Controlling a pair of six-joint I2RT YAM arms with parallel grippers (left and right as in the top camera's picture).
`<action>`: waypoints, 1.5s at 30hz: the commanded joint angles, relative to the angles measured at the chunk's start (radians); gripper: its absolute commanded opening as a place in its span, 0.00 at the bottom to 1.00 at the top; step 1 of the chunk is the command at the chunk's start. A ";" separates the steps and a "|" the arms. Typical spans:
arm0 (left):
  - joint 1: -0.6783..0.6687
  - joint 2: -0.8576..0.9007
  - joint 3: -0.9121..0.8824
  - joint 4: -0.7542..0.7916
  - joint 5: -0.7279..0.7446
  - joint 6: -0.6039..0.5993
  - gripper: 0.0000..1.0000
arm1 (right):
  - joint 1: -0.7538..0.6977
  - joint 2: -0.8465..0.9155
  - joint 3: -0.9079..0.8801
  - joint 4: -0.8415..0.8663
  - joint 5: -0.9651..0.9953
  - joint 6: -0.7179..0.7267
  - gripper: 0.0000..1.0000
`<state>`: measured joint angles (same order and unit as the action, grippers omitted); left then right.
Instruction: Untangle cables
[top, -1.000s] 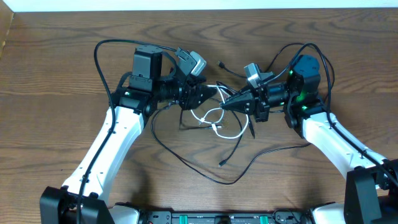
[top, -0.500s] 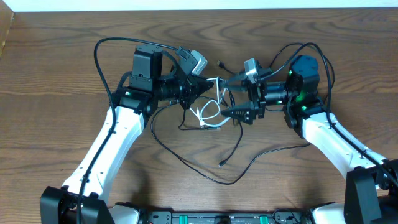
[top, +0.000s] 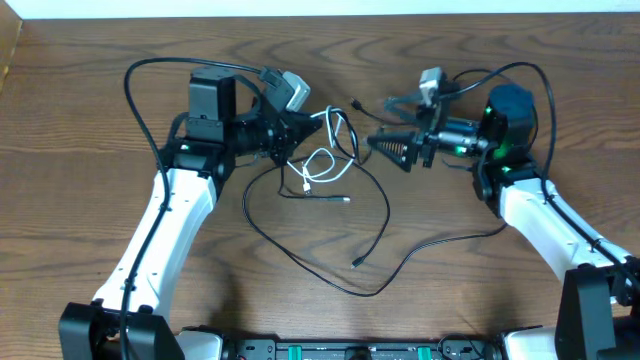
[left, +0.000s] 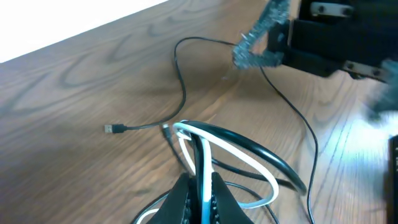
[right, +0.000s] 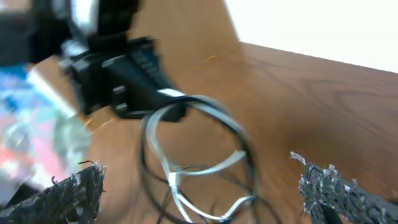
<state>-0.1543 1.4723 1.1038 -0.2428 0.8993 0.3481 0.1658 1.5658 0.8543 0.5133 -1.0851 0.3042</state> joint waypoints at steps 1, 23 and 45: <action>0.007 0.001 0.011 0.003 0.205 0.126 0.08 | -0.011 -0.017 0.001 -0.001 0.089 0.068 0.99; 0.007 0.002 0.011 0.126 0.602 0.229 0.08 | -0.006 -0.017 0.001 -0.080 -0.179 -0.401 0.99; 0.007 0.002 0.011 0.124 0.515 0.232 0.08 | 0.075 -0.017 0.001 -0.032 -0.207 -0.441 0.01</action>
<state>-0.1478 1.4723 1.1038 -0.1223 1.4963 0.5743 0.2455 1.5658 0.8547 0.4801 -1.2831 -0.1287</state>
